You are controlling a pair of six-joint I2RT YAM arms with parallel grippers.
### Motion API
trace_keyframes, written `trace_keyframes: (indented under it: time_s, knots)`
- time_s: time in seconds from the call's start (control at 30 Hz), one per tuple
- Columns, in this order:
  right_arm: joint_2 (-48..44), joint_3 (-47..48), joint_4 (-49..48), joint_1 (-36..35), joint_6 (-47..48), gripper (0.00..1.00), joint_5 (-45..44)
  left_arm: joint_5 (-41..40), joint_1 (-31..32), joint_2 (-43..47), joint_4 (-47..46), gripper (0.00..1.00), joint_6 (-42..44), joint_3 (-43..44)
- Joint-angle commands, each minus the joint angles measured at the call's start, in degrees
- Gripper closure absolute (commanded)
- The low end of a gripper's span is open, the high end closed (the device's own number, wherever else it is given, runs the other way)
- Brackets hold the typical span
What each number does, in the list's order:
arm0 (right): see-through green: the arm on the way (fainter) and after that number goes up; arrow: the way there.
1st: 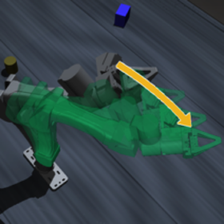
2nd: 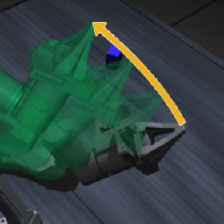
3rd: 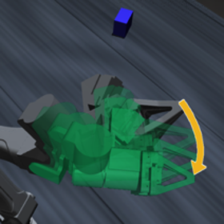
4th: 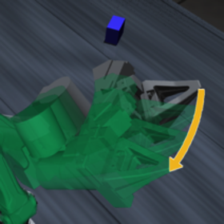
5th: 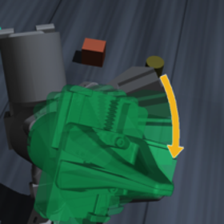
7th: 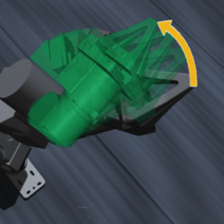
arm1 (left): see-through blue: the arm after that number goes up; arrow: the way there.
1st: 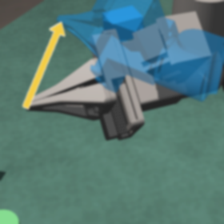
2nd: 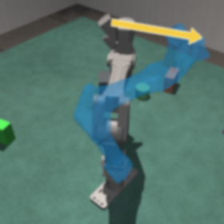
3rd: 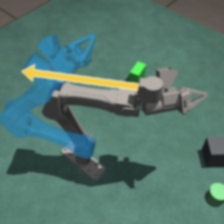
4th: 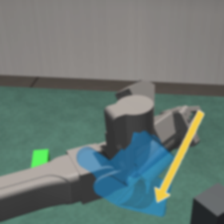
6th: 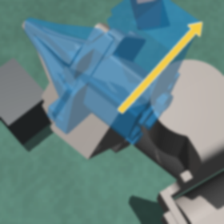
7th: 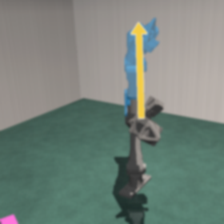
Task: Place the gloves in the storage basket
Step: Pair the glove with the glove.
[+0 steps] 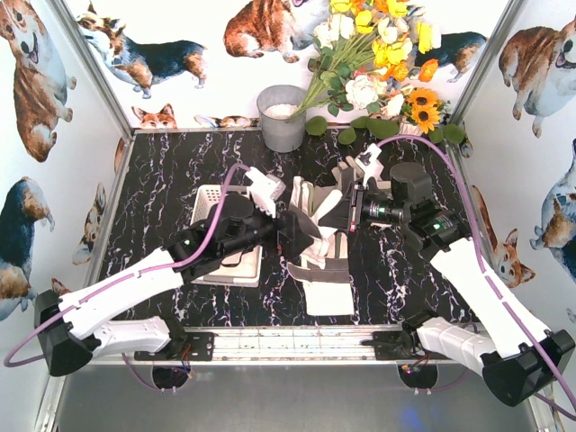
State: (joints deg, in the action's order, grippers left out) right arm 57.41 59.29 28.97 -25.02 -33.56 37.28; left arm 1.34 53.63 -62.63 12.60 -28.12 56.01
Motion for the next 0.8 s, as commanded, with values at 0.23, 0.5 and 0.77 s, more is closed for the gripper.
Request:
trace_keyframes:
  time_s: [0.23, 0.5, 0.77]
  knots:
    - [1.39, 3.19, -4.75, -0.21, -2.53, 1.00, 5.07, 7.71, 0.34, -6.28, -2.13, 0.15, 7.60, 4.80]
    - [2.92, 4.15, -1.08, -0.21, -4.17, 1.00, -5.18, 8.96, 0.81, -6.68, -4.01, 0.32, 6.25, 2.96]
    - [3.16, 2.20, -4.81, -0.21, -8.60, 1.00, -10.00, 4.43, 4.00, -12.05, -8.13, 0.37, 3.80, 3.74]
